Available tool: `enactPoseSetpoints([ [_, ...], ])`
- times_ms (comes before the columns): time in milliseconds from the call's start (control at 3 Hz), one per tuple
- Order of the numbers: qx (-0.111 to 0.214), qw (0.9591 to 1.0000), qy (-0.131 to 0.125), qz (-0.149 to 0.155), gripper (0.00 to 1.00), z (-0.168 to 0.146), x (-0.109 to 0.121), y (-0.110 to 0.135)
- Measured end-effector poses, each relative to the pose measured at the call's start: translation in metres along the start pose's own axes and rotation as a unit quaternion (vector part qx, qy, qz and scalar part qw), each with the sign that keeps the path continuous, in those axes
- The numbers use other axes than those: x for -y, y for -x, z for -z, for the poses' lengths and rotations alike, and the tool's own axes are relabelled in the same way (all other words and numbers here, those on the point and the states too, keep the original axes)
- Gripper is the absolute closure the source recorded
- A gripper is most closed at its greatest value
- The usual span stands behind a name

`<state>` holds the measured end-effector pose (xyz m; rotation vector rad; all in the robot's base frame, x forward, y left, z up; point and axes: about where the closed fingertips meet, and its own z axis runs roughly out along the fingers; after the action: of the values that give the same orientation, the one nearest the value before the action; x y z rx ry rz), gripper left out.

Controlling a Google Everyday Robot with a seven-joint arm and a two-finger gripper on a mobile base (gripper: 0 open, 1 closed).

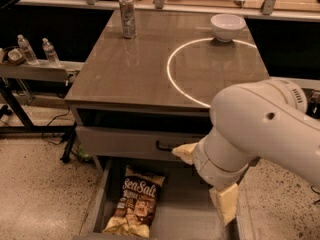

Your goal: Pick brown chip bag from middle drawer and place on counter

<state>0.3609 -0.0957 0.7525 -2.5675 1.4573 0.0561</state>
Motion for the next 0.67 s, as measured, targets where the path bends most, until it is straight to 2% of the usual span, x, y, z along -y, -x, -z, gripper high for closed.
enactPoseSetpoints([
  [333,-0.002,0.9992,-0.001,0.039,0.00,-0.0016,0.0013,0.0020],
  [667,-0.002,0.9992,-0.001,0.039,0.00,-0.0015,0.0013,0.0020],
])
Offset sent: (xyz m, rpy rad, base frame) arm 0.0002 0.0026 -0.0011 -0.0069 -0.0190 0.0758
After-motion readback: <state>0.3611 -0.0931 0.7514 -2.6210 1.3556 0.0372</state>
